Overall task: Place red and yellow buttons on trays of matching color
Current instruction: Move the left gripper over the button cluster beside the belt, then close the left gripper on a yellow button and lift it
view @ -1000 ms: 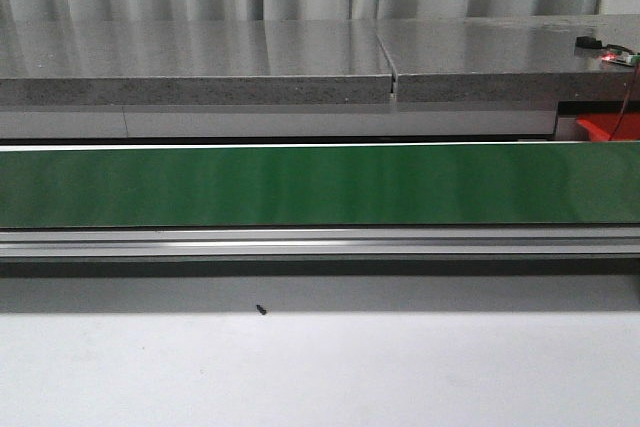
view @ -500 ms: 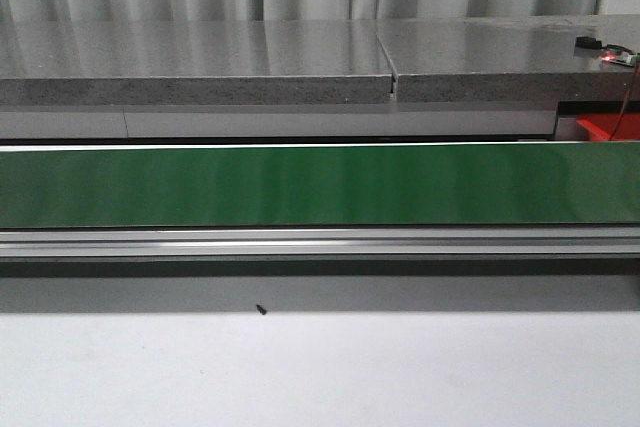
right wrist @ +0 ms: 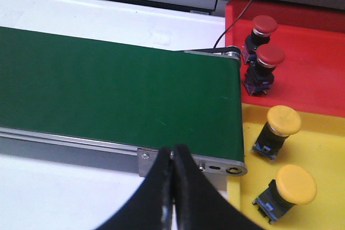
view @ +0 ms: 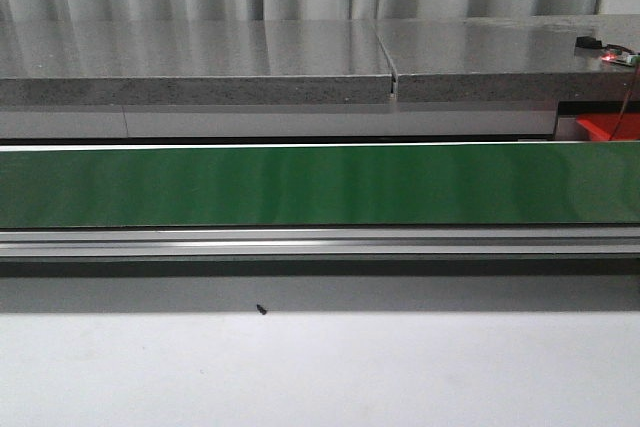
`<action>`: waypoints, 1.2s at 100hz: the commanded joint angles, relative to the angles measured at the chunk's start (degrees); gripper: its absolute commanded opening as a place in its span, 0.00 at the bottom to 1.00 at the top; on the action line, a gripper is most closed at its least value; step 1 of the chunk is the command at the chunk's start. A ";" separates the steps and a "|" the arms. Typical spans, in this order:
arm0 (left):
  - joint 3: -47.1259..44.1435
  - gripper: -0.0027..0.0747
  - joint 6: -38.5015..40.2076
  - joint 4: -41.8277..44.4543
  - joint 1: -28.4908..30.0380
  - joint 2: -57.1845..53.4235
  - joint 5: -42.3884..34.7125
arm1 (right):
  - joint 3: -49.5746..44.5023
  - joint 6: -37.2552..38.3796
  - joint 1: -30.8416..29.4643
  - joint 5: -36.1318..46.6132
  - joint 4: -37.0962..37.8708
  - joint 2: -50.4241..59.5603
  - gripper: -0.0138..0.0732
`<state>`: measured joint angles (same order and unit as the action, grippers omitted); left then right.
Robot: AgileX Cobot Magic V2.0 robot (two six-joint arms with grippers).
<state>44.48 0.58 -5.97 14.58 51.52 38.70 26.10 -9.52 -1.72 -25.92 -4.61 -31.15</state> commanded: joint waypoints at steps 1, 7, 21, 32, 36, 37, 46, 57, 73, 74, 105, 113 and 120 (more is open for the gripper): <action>3.81 0.73 0.37 -0.17 0.06 3.32 -4.11 | 1.45 -0.51 -0.11 3.48 -0.29 0.01 0.08; 5.51 0.73 0.37 -0.17 0.06 6.25 -3.68 | 1.45 -0.51 -0.11 3.48 -0.29 0.01 0.08; 9.23 0.71 2.09 -0.55 1.68 12.76 -0.60 | 1.45 -0.51 -0.11 3.48 -0.29 0.01 0.08; 11.78 0.66 3.04 -2.33 4.86 17.68 -0.19 | 1.45 -0.51 -0.11 3.48 -0.29 0.01 0.08; 12.67 0.65 3.80 -2.33 6.01 19.16 -0.12 | 1.45 -0.51 -0.11 3.48 -0.29 0.01 0.08; 13.02 0.65 3.94 -2.33 6.46 19.45 0.10 | 1.45 -0.51 -0.11 3.48 -0.29 0.01 0.08; 15.78 0.65 5.16 -3.42 9.16 23.24 1.46 | 1.45 -0.51 -0.11 3.48 -0.29 0.01 0.08; 19.65 0.65 5.16 -4.29 10.81 28.09 4.25 | 1.45 -0.51 -0.11 3.48 -0.29 0.01 0.08; 26.04 0.65 5.16 -4.03 11.93 34.23 7.41 | 1.45 -0.51 -0.11 3.48 -0.29 0.01 0.08; 26.61 0.65 5.16 -4.03 12.12 34.50 7.55 | 1.45 -0.51 -0.11 3.48 -0.29 0.01 0.08; 32.61 0.65 5.16 -4.15 12.39 43.58 11.05 | 1.45 -0.51 -0.11 3.48 -0.29 0.01 0.08; 32.61 0.65 5.16 -4.15 12.39 45.59 10.68 | 1.45 -0.51 -0.11 3.42 -0.29 0.01 0.08; 32.61 0.65 5.16 -4.15 12.39 46.79 10.10 | 1.45 -0.51 -0.11 3.42 -0.29 0.01 0.08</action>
<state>75.26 5.23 -9.19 26.77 99.23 50.94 26.10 -9.52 -1.72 -25.99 -4.61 -31.15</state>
